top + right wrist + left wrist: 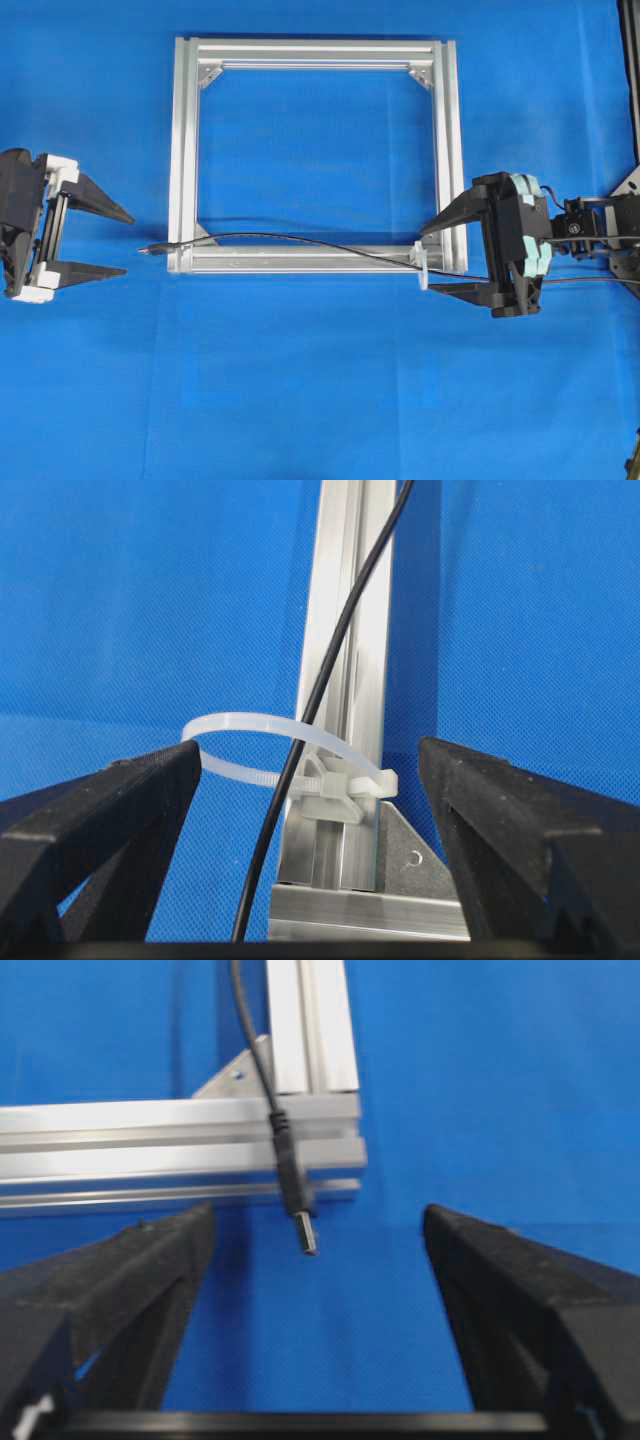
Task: Insert the wire through the string loop located on the right side.
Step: 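Open the left gripper and release the cable onto the frame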
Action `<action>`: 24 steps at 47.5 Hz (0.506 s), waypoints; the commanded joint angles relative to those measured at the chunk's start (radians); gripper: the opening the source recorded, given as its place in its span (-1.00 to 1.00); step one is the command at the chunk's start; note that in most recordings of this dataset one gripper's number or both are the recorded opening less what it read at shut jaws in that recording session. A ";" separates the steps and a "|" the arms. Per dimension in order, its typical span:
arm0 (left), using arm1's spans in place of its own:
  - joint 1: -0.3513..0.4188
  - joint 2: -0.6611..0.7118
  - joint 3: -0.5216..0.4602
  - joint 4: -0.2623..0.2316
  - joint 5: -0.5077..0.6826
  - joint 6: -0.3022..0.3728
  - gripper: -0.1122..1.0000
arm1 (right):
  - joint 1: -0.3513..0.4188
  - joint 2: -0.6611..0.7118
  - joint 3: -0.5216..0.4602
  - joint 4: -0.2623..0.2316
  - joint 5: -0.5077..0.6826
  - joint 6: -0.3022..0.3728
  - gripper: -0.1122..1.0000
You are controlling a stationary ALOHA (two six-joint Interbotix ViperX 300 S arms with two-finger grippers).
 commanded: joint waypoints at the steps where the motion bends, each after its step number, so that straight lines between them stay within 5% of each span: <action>1: 0.005 -0.009 -0.017 0.003 0.003 0.000 0.64 | -0.002 -0.015 -0.017 0.002 -0.005 0.000 0.85; 24: 0.032 -0.149 -0.118 0.003 0.169 0.000 0.63 | -0.028 -0.209 -0.064 0.000 0.204 -0.006 0.85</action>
